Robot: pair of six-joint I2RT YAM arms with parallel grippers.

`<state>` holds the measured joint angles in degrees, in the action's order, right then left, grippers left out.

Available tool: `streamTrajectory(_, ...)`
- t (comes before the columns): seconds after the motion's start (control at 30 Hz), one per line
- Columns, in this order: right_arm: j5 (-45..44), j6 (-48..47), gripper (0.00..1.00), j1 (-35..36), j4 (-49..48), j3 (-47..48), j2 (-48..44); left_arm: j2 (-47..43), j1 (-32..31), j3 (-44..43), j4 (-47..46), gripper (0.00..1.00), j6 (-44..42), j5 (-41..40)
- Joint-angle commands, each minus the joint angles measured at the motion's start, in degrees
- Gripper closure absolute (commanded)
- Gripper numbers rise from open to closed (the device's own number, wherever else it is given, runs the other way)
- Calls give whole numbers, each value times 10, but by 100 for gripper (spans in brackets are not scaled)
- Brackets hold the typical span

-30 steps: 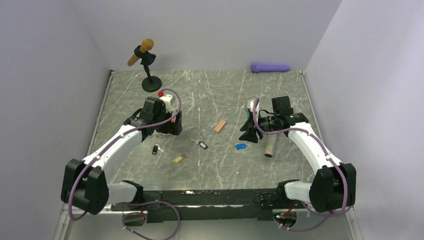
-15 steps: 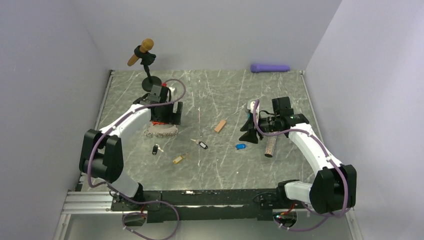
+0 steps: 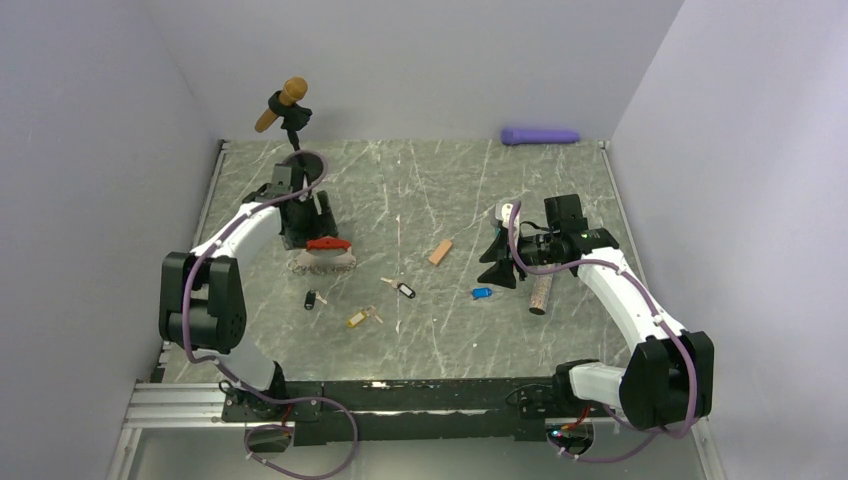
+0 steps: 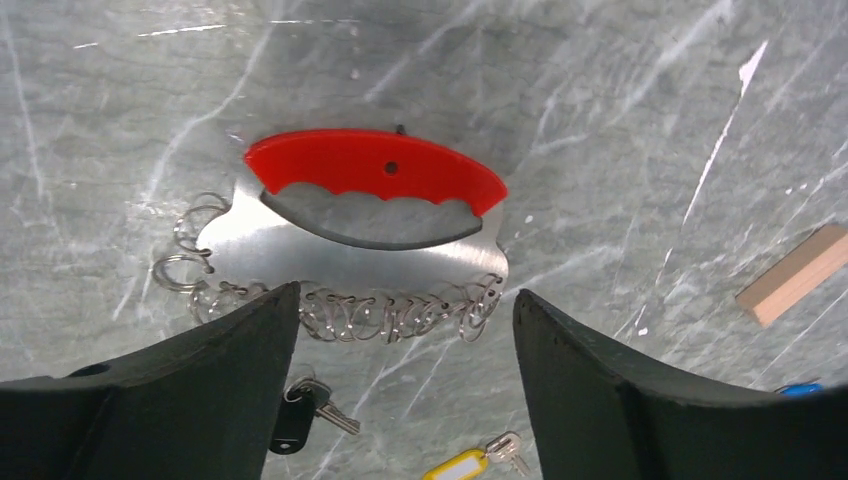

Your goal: Put the keys on the keyring

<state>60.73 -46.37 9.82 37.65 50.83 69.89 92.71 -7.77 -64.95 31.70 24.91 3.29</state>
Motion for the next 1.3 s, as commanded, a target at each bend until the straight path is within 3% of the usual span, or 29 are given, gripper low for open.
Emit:
streamTrajectory(0.0, 32, -17, 45, -2, -4, 1, -16, 0, 18, -8, -15, 25, 63, 21)
streamTrajectory(0.13, 33, -18, 45, -2, -6, 0, -18, 37, 20, -59, 18, 55, 13, 4)
streamTrajectory(0.27, 36, -20, 44, -2, -2, 1, -16, 84, 21, -113, 63, 64, -71, 15)
streamTrajectory(0.57, 40, -27, 44, -1, 4, 4, -16, 82, 21, -165, 127, 62, -227, 8)
streamTrajectory(0.7, 39, -32, 44, -2, 7, 3, -19, 25, 22, -128, 85, 59, -266, -6)
streamTrajectory(0.77, 39, -33, 44, -1, 7, 2, -22, -25, 25, -84, 39, 46, -262, 5)
streamTrajectory(0.83, 40, -34, 44, -2, 7, 1, -23, -77, 47, -32, -20, 20, -224, 46)
streamTrajectory(0.87, 41, -35, 44, -1, 7, 1, -23, -100, 70, -6, -46, 10, -198, 94)
streamTrajectory(0.9, 42, -36, 44, -1, 9, 2, -22, -114, 96, 13, -61, 6, -177, 141)
streamTrajectory(0.93, 42, -38, 44, -1, 10, 2, -22, -123, 120, 27, -66, 6, -158, 184)
streamTrajectory(1.03, 44, -39, 44, -1, 11, 2, -22, -127, 145, 51, -44, 25, -147, 245)
streamTrajectory(1.13, 46, -40, 44, -1, 11, 2, -20, -143, 138, 73, -16, 36, -153, 225)
streamTrajectory(1.27, 51, -43, 44, -1, 12, 4, -14, -176, 99, 102, 7, 44, -143, 146)
